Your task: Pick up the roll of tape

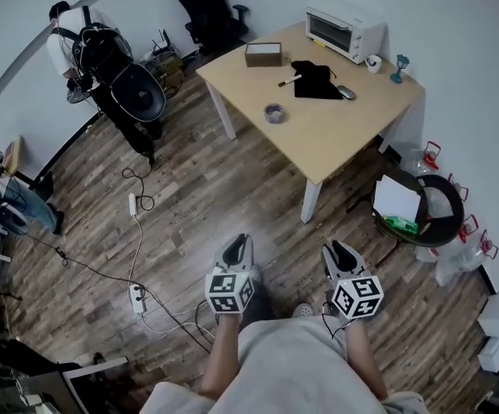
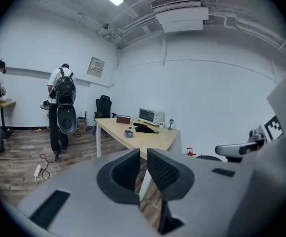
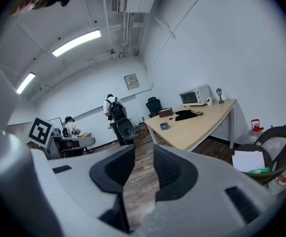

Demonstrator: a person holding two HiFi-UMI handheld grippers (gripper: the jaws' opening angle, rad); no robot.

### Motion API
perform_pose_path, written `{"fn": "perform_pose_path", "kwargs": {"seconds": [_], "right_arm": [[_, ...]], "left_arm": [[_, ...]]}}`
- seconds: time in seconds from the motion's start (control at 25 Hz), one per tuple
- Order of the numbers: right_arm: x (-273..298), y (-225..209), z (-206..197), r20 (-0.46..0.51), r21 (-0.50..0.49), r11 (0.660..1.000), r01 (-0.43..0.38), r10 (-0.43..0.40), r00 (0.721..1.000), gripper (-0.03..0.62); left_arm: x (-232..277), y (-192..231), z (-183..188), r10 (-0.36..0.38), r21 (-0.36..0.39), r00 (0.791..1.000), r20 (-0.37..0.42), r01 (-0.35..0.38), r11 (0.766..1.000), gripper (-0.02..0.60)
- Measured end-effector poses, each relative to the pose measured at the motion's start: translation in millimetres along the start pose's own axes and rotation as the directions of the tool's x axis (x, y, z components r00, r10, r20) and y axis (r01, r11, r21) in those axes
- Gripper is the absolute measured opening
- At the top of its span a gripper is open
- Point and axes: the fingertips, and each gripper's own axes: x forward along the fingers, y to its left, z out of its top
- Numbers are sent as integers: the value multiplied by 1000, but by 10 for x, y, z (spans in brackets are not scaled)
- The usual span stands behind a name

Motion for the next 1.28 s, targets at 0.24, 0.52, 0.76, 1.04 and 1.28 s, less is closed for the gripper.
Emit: {"fn": "perform_pose_path", "kwargs": {"seconds": [0.24, 0.52, 0.76, 1.04, 1.28], "right_arm": [[523, 26, 297, 13, 21, 1000, 16, -16, 1000, 152], [1172, 67, 582, 28, 37, 997, 63, -64, 998, 187], [1728, 162, 710, 23, 38, 995, 96, -97, 995, 189], [2296, 272, 825, 63, 66, 990, 123, -127, 990, 192], [2595, 288, 835, 30, 55, 990, 133, -135, 990, 199]], "left_arm": [[385, 562, 427, 23, 1, 1000, 12, -23, 1000, 109], [896, 1133, 740, -41, 0, 999, 2, 41, 999, 143], [1308, 1627, 922, -102, 15, 994, -33, 102, 995, 158], [1522, 2208, 1126, -167, 62, 985, -43, 169, 984, 166], [1559, 2613, 1131, -153, 43, 987, -48, 155, 987, 166]]}}
